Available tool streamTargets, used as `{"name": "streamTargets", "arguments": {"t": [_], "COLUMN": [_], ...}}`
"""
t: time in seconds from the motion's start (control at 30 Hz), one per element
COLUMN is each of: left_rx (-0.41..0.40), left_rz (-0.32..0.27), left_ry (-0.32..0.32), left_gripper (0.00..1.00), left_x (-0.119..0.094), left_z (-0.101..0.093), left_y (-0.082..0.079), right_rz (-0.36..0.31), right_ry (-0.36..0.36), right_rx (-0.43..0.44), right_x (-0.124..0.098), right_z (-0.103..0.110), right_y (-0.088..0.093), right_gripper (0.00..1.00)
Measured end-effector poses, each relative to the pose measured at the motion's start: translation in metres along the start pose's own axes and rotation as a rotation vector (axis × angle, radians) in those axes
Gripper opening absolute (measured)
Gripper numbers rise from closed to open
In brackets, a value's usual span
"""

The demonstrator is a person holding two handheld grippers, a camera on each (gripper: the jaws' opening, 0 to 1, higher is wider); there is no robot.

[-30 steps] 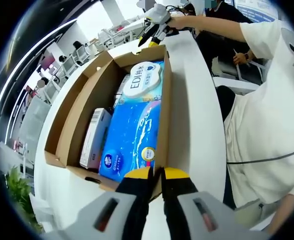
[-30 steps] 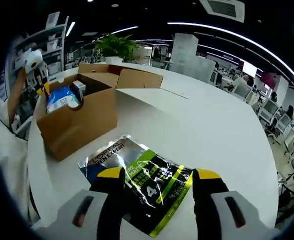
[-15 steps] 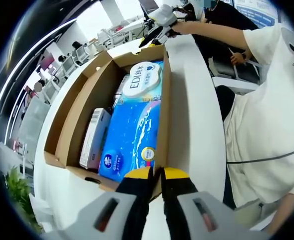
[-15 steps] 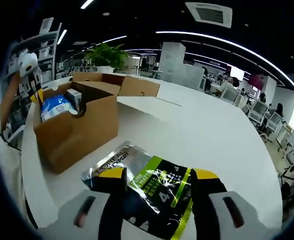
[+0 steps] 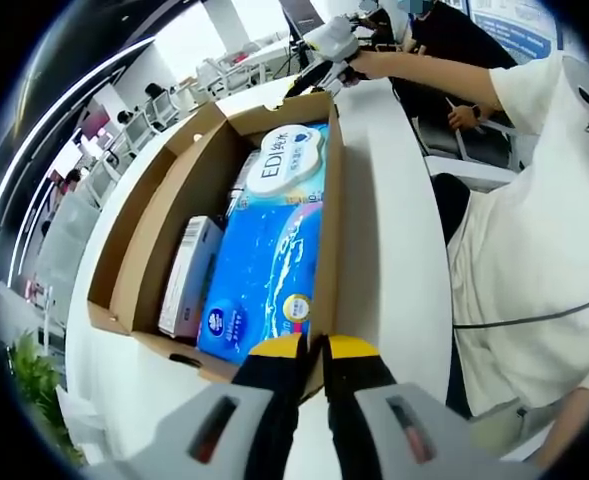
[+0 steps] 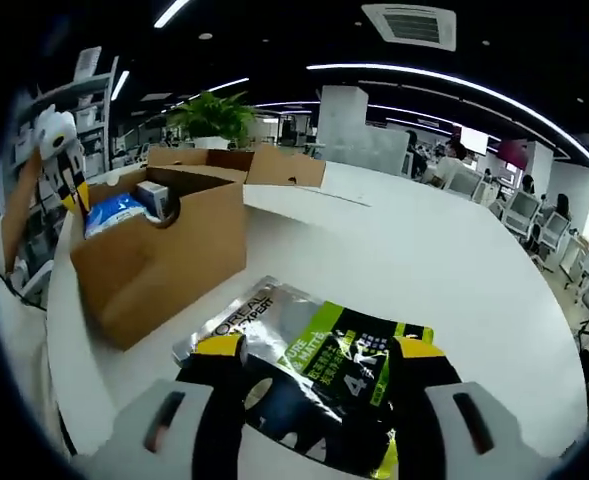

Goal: Operate the shoe box by opening the lid, removing the specified soft item, and placing it in the target area until the item is outside and the box remains undamaged.

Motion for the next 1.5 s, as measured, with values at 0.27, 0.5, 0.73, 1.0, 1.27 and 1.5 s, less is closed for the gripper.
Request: {"name": "streamTargets", "arguments": {"t": [0.27, 0.5, 0.73, 1.0, 1.27, 1.5], "left_rx": [0.002, 0.002, 0.001, 0.0, 0.0, -0.001], "left_rz": [0.001, -0.001, -0.005, -0.012, -0.012, -0.011], "left_ry": [-0.002, -0.002, -0.002, -0.007, -0.009, -0.01], "left_gripper": [0.07, 0.07, 0.07, 0.07, 0.07, 0.07], "left_x": [0.0, 0.0, 0.0, 0.0, 0.0, 0.0], "left_z": [-0.001, -0.002, -0.002, -0.001, -0.001, -0.001], "left_y": [0.0, 0.0, 0.0, 0.001, 0.001, 0.001], "right_rz": [0.0, 0.004, -0.022, -0.024, -0.044, -0.039], "right_ry": [0.009, 0.058, 0.071, 0.074, 0.034, -0.049], "right_rx": [0.15, 0.175, 0.177, 0.182, 0.162, 0.109], "right_x": [0.003, 0.006, 0.001, 0.001, -0.003, -0.003], "right_z": [-0.006, -0.003, 0.008, 0.01, 0.009, 0.003], "right_y": [0.009, 0.007, 0.008, 0.007, 0.009, 0.009], "right_gripper": [0.58, 0.57, 0.57, 0.56, 0.54, 0.53]}}
Point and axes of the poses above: the point that each gripper's makers call its tool centre point, and the gripper's own axes: x roughly forward along the fingers, z roughly to its left, y roughly out of its underside, the point moved 9 cm from there along -x, roughly backward along the fingers, and after that the axes turned 1 degree about x, right-handed, at the moved point
